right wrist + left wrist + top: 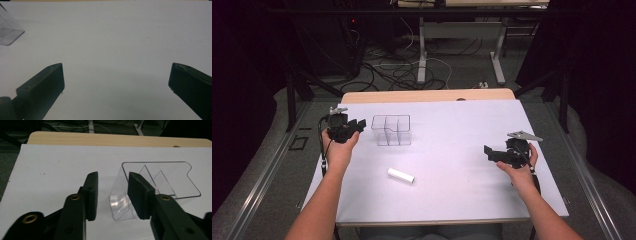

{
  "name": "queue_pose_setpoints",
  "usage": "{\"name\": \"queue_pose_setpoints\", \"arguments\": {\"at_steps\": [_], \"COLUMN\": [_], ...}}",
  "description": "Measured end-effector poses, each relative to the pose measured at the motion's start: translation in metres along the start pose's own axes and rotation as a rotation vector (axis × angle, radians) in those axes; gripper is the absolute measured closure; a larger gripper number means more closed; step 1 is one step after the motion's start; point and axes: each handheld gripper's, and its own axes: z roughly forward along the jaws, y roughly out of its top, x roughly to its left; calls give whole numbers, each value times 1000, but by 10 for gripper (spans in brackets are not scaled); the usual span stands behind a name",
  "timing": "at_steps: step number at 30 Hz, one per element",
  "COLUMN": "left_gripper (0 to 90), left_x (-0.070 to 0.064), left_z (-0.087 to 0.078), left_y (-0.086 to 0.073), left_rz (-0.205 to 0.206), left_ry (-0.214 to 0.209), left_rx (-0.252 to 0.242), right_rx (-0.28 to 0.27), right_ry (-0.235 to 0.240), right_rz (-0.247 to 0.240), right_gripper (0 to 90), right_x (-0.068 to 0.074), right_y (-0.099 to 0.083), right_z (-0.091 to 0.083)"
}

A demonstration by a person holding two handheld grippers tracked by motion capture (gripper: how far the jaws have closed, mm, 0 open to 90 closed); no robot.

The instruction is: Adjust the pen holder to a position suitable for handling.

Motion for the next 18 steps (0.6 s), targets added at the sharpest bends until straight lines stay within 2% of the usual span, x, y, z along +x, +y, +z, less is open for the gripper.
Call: {"name": "queue_pose_setpoints", "arguments": {"at_steps": [2,3,4,9,10,14,18], "left_gripper": [666,689,735,830,848,900,900], "left_x": [-1,-2,-2,-2,-1,3,6], "left_z": [3,6,9,17,20,28,35], "left_y": [3,3,5,7,8,7,6], "left_rz": [3,-1,-4,-1,-2,-23,-21], "left_ry": [21,22,26,39,37,37,16], "left_rx": [14,14,34,52,73,84,116], "right_rx": [0,-1,0,6,5,6,11], "right_ry": [0,0,2,2,2,3,5], "right_rz": [1,2,5,6,7,10,13], "right_gripper": [0,0,0,0,0,0,2], "right_x": [0,0,0,0,0,0,-1], "right_y": [0,0,0,0,-1,-1,-1], "right_z": [0,0,0,1,1,2,2]}}
